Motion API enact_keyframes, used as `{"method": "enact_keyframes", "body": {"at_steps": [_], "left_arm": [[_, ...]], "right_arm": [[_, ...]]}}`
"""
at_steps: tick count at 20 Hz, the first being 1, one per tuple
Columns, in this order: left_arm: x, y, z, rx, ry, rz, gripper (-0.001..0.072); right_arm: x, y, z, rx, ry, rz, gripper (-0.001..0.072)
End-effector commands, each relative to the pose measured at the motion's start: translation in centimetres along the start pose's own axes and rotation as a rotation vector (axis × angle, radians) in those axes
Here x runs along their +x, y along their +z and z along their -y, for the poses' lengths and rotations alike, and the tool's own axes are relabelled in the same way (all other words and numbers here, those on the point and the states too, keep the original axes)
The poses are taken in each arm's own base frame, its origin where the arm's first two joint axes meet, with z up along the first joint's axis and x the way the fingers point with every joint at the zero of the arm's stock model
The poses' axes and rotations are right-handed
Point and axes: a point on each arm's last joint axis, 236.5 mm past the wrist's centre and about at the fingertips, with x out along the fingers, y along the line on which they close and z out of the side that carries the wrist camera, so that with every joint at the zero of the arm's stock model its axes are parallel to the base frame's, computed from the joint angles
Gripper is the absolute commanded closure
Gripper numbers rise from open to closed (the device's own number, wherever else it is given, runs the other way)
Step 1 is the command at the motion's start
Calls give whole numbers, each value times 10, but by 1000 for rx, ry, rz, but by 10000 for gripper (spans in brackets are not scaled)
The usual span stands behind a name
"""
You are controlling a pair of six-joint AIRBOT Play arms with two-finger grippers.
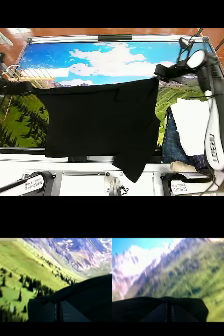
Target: Fold the shirts.
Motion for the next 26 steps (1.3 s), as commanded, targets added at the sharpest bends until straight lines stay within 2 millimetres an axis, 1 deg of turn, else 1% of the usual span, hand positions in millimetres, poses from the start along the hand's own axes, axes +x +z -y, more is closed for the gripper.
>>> {"method": "enact_keyframes", "body": {"at_steps": [1, 3, 5, 6, 7, 8, 9, 11, 12, 13, 15, 17, 18, 19, 20, 21, 22, 23, 24, 26], "left_arm": [[78, 31, -10, -32, -68, -10, 676], [97, 57, -15, -31, -60, 54, 676], [106, 79, -24, -32, -22, 136, 676], [109, 86, -30, -43, -6, 170, 676], [112, 88, -34, -48, 4, 182, 676], [119, 84, -36, -55, 3, 169, 675], [127, 75, -36, -77, -8, 138, 675], [140, 57, -30, -90, -35, 66, 675], [144, 49, -26, -90, -50, 34, 675], [145, 43, -22, -87, -63, 8, 675], [136, 33, -15, -75, -89, -41, 675], [120, 21, -11, -80, -119, -97, 675], [112, 9, -6, -80, -145, -152, 675], [104, -10, 0, -80, -182, -235, 676], [98, -30, 2, -74, -199, -322, 676], [93, -50, -1, -58, -194, -413, 676], [90, -65, -5, -45, -178, -479, 676], [88, -76, -9, -63, -157, -528, 676], [87, -82, -10, -82, -147, -555, 676], [86, -92, -8, -94, -155, -594, 677]], "right_arm": [[49, 54, 2, 22, 70, 245, 652], [60, 65, 14, -8, 32, 300, 652], [71, 67, 24, -21, 5, 317, 652], [77, 66, 28, -19, -1, 316, 652], [84, 63, 31, -15, -4, 307, 652], [91, 59, 34, -11, -8, 292, 652], [98, 53, 36, -2, -10, 274, 652], [112, 37, 40, 38, -5, 214, 652], [117, 28, 41, 48, -6, 178, 652], [118, 21, 41, 47, -5, 150, 652], [106, 9, 38, 36, -4, 81, 652], [81, -11, 37, 24, -8, -29, 652], [64, -28, 40, 21, -14, -113, 652], [48, -46, 43, 24, -25, -204, 652], [35, -66, 47, 43, -37, -295, 652], [27, -88, 46, 48, -37, -392, 652], [22, -108, 48, 46, -47, -479, 652], [20, -126, 51, 37, -66, -546, 652], [19, -139, 57, 30, -90, -588, 652], [22, -152, 66, 59, -121, -616, 652]]}}
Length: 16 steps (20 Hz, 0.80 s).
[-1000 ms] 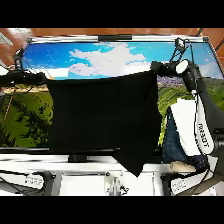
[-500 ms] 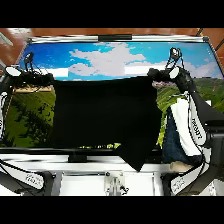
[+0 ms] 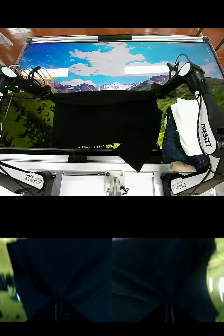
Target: Fold the shirts.
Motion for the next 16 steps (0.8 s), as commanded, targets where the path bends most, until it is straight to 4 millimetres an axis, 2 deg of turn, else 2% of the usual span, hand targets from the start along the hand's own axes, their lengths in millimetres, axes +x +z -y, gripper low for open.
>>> {"method": "enact_keyframes", "body": {"at_steps": [1, 5, 10, 13, 16], "left_arm": [[5, -36, -1, -35, -3, -148, 677], [8, -43, -11, -37, 32, -174, 677], [18, -48, -12, -40, 34, -203, 677], [29, -64, -14, -61, 22, -244, 677], [33, -69, -15, -87, 20, -256, 664]], "right_arm": [[8, -43, 20, 47, -69, -159, 652], [15, -51, 26, 78, -87, -185, 652], [31, -47, 26, 115, -75, -187, 652], [31, -49, 27, 111, -78, -195, 652], [30, -48, 27, 109, -78, -189, 625]]}}
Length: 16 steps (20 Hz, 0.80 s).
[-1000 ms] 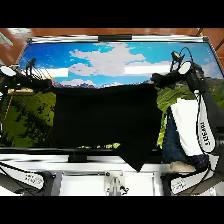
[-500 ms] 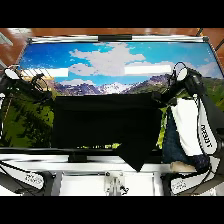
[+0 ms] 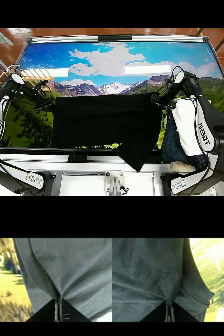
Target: Fold the shirts.
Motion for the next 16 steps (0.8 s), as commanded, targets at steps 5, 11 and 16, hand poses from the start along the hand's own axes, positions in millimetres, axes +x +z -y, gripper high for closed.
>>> {"method": "enact_keyframes", "body": {"at_steps": [5, 11, 16], "left_arm": [[-27, -8, 5, -61, -1, 27, 315], [-60, -82, 7, -106, -34, 17, 146], [8, -185, -14, -230, -116, 6, 106]], "right_arm": [[-38, -15, 5, -98, -21, 16, 195], [-93, -68, 66, -55, -107, 10, 195], [-91, -114, 94, -28, -96, 60, 195]]}}
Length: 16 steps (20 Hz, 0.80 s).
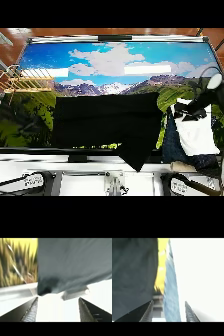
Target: Fold the shirts.
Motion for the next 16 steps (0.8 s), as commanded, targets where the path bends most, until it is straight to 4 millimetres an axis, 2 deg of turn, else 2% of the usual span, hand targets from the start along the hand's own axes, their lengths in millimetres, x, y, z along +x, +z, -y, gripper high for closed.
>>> {"method": "enact_keyframes", "body": {"at_steps": [1, 3, 5, 7, 9, 12, 16], "left_arm": [[40, -49, -23, -22, -34, 43, 107], [53, -51, -30, 2, -19, 79, 107], [61, -42, -25, 26, -41, 121, 107], [61, -29, -15, 41, -82, 179, 108], [60, -25, -16, 43, -77, 193, 110], [67, -30, -16, 33, -86, 168, 110], [91, -46, -13, 56, -111, 92, 120]], "right_arm": [[-1, -25, 15, 10, -5, 58, 195], [-4, -24, 14, 10, -6, 97, 195], [-5, -20, 9, 19, 14, 112, 195], [-5, -14, 10, 39, 15, 135, 195], [-6, -13, 10, 48, 15, 142, 195], [-6, -13, 10, 53, 15, 141, 195], [-5, -14, 10, 55, 15, 138, 195]]}}
